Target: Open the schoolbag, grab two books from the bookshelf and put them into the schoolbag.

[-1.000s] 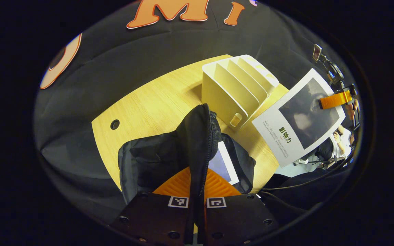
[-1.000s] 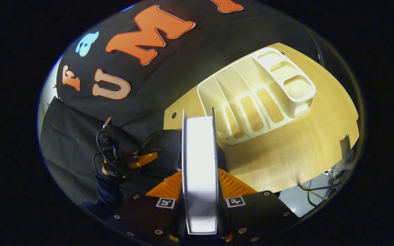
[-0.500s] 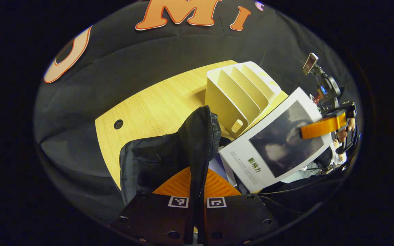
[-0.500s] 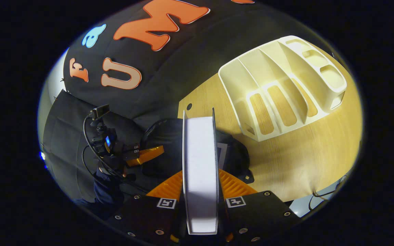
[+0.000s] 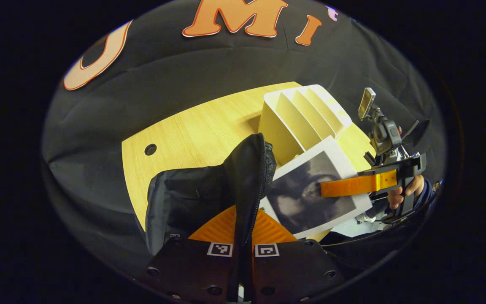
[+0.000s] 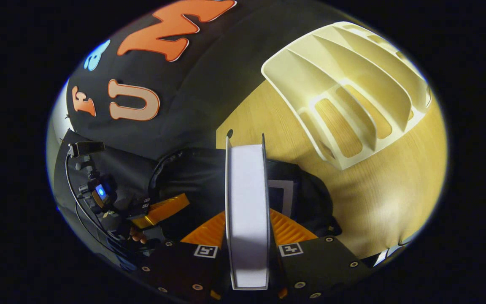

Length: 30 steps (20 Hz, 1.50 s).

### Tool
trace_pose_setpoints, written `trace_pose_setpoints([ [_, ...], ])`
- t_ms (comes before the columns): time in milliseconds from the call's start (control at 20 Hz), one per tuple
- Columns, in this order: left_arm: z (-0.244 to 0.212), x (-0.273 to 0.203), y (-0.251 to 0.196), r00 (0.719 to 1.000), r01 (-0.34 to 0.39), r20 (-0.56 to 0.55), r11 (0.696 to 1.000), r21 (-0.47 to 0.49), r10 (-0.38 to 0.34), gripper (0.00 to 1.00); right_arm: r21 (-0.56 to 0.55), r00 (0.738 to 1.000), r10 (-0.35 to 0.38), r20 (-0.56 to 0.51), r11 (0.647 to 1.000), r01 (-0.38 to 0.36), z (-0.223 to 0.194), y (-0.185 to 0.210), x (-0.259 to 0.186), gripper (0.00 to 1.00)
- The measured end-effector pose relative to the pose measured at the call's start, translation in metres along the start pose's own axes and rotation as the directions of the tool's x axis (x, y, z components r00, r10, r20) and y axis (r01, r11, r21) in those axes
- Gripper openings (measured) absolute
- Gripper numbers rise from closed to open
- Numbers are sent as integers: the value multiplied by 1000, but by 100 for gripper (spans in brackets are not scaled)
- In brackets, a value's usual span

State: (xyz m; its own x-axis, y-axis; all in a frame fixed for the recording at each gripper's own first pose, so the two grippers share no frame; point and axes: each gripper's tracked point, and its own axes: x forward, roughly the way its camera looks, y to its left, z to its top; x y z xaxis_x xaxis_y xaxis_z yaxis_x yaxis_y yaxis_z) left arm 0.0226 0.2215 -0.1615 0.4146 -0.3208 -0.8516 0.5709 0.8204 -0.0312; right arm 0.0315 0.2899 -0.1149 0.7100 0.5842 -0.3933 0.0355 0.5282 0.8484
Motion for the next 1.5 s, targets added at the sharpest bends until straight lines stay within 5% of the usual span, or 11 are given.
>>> trace_pose_setpoints([
  [450,5,-2,-11,1000,11,18,1000,12,-11,5,43,998,55,19,998,-55,-36,18,71,38],
  [1150,14,0,-22,999,11,37,1000,-4,-11,5,78,993,55,102,995,-63,-38,15,98,38],
  [1500,15,-2,-12,998,19,63,998,-67,-15,5,172,961,34,275,981,-84,2,13,82,36],
])
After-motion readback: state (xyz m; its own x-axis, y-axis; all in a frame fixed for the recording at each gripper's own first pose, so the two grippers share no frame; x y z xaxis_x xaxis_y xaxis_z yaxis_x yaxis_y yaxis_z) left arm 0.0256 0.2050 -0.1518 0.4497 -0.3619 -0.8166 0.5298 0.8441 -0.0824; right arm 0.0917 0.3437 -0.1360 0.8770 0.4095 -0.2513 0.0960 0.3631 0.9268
